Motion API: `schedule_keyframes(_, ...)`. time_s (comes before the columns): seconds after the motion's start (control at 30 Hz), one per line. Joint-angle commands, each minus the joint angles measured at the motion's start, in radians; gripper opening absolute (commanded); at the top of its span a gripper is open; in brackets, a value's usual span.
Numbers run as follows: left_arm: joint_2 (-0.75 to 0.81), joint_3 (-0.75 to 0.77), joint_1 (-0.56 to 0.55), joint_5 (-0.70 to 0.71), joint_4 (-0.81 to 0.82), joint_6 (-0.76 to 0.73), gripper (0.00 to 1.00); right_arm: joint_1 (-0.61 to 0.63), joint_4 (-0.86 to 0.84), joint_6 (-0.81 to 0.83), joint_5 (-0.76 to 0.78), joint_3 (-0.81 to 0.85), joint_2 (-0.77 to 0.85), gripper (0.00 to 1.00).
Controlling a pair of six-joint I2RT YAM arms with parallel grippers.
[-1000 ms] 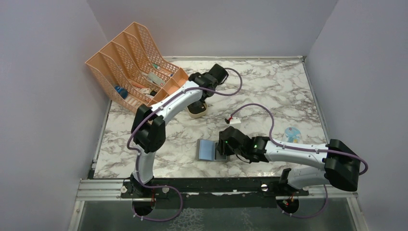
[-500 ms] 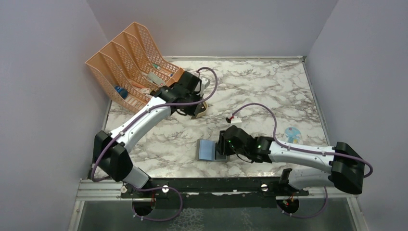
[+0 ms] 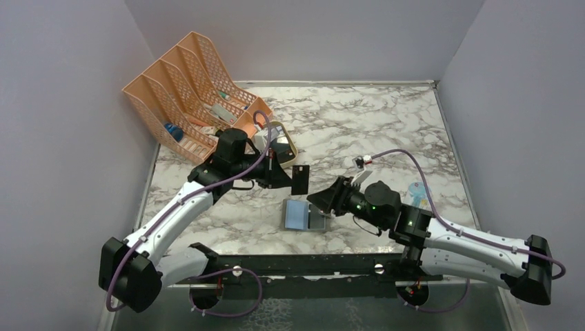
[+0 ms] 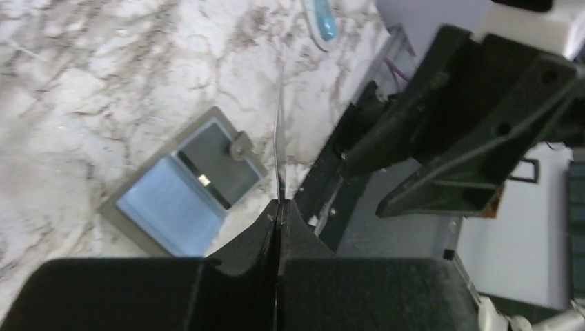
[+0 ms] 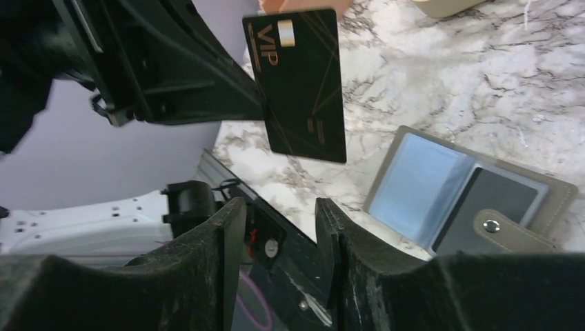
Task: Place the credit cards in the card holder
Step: Pick up the credit card from the storage box.
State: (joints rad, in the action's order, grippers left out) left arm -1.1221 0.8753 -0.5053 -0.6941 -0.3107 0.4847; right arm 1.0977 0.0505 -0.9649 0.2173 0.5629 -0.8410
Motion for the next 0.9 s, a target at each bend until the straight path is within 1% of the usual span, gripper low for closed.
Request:
schedule_keyframes(0.0,0.071,-0.075,0.008,-0.259,0.189,0.094,0.00,0.002,-0.046,-0.106,0.009,-0.026,0.060,0.45)
schedule_keyframes(0.1,0.100,-0.116,0.008,-0.329,0.225,0.108,0.00,0.002,-0.073,-0.133,0.019,-0.064,0.129,0.53)
schedule_keyframes(0.17,0.114,-0.133,0.009,-0.354,0.243,0.120,0.00,0.001,-0.059,-0.133,0.040,-0.067,0.157,0.56)
schedule_keyframes(0.27,0.121,-0.140,0.009,-0.372,0.250,0.123,0.00,0.002,-0.005,-0.137,0.075,-0.046,0.160,0.58)
schedule_keyframes(0.37,0.122,-0.157,0.008,-0.403,0.320,0.170,0.00,0.002,-0.021,-0.116,0.059,-0.041,0.148,0.58)
schedule_keyframes(0.47,0.122,-0.192,0.009,-0.432,0.408,0.228,0.00,0.002,-0.052,-0.112,0.029,-0.040,0.139,0.56)
schedule_keyframes(0.53,0.122,-0.208,0.009,-0.458,0.447,0.241,0.00,0.002,-0.061,-0.112,0.014,-0.033,0.140,0.54)
schedule_keyframes(0.7,0.110,-0.214,0.009,-0.485,0.463,0.227,0.00,0.002,-0.102,-0.100,-0.020,-0.042,0.166,0.40)
schedule_keyframes(0.87,0.103,-0.229,0.008,-0.490,0.514,0.252,0.00,0.001,-0.116,-0.099,-0.037,-0.043,0.165,0.39)
